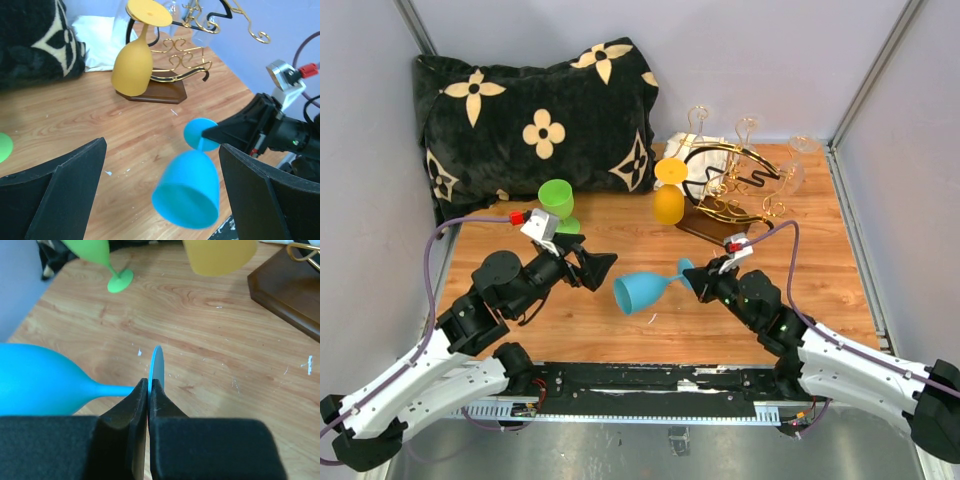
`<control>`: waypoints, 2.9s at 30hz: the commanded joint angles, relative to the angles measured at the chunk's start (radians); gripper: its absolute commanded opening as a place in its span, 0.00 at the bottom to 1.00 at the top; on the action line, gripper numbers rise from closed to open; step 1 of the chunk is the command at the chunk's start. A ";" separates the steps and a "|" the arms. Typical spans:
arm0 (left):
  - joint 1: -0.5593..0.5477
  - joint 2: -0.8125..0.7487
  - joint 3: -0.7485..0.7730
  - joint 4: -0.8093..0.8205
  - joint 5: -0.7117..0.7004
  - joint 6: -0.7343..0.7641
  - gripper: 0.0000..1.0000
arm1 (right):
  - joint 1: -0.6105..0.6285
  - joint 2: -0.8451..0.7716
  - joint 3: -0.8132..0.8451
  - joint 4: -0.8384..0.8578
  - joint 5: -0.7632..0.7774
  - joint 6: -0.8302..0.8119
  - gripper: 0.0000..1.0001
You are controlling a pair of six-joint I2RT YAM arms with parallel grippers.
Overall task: Place the wine glass upside down on the wine glass rack
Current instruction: Turn the wine glass upside down at the wine rack.
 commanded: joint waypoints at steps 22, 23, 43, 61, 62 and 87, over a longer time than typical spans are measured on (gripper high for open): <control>-0.008 0.105 0.015 0.010 0.090 0.261 1.00 | 0.427 0.046 0.157 0.037 0.210 -1.175 0.01; -0.008 0.108 0.016 0.011 0.095 0.275 1.00 | 0.427 0.047 0.161 0.046 0.199 -1.189 0.01; -0.007 0.008 -0.095 0.160 0.569 0.839 0.71 | 0.427 -0.050 0.323 -0.290 -0.303 -1.328 0.01; -0.007 0.113 -0.056 0.141 0.835 0.994 0.56 | 0.427 -0.051 0.355 -0.193 -0.357 -1.263 0.01; -0.008 0.118 -0.052 0.140 0.839 0.997 0.52 | 0.427 -0.048 0.353 -0.181 -0.364 -1.257 0.01; -0.014 0.095 -0.025 0.068 0.792 1.044 0.01 | 0.426 -0.016 0.328 -0.077 -0.142 -1.191 0.30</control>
